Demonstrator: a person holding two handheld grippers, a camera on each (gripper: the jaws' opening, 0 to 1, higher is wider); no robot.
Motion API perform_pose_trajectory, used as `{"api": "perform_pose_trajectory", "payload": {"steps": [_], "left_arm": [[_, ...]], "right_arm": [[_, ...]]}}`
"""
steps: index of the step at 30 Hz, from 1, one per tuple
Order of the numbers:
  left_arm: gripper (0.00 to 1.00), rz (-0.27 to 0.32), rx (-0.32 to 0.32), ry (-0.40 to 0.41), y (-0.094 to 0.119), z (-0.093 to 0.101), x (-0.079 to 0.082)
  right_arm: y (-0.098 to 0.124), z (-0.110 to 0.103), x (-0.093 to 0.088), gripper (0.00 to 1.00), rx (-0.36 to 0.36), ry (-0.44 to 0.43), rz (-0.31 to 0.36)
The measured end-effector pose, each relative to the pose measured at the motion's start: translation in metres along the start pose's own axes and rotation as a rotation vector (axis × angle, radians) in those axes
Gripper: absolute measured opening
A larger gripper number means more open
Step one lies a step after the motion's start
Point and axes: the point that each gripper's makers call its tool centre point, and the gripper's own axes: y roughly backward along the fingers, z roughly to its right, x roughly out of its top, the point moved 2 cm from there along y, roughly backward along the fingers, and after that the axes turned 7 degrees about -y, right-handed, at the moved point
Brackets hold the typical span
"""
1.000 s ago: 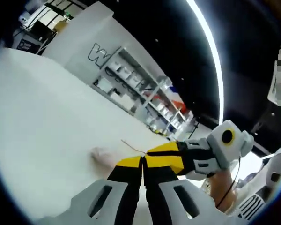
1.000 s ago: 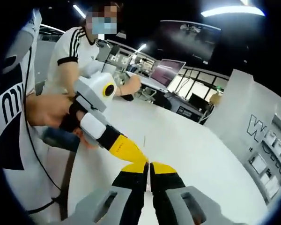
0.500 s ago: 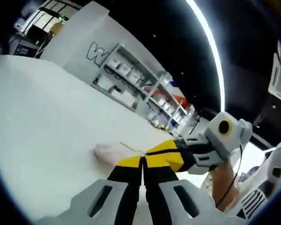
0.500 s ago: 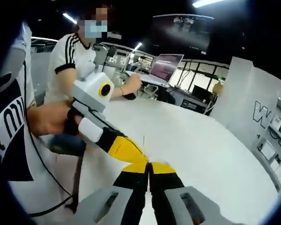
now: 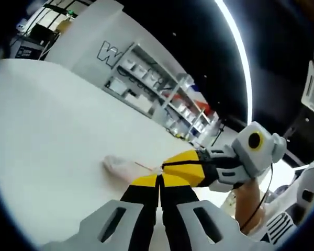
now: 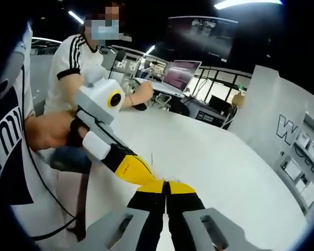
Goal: Open the resealable bag by pulling the two sides of the seal apart until the entire bag opening is separated and visibly accessible.
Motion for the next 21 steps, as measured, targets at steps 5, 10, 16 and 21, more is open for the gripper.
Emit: {"api": "perform_pose_trajectory", "payload": {"steps": [5, 10, 16, 21], "left_arm": [[0.01, -0.033, 0.009, -0.023, 0.000, 0.000, -0.005], [0.01, 0.018, -0.028, 0.072, 0.001, 0.002, 0.000], [0.15, 0.103, -0.100, 0.254, -0.002, 0.006, 0.011], [0.14, 0.112, -0.115, 0.306, -0.003, 0.005, 0.012]], "right_arm": [[0.003, 0.010, 0.007, 0.00, -0.078, 0.067, 0.013], [0.011, 0.016, 0.012, 0.00, -0.040, -0.038, 0.054], [0.013, 0.012, 0.011, 0.00, -0.040, -0.014, 0.060], [0.012, 0.009, 0.008, 0.00, -0.034, -0.014, 0.064]]}}
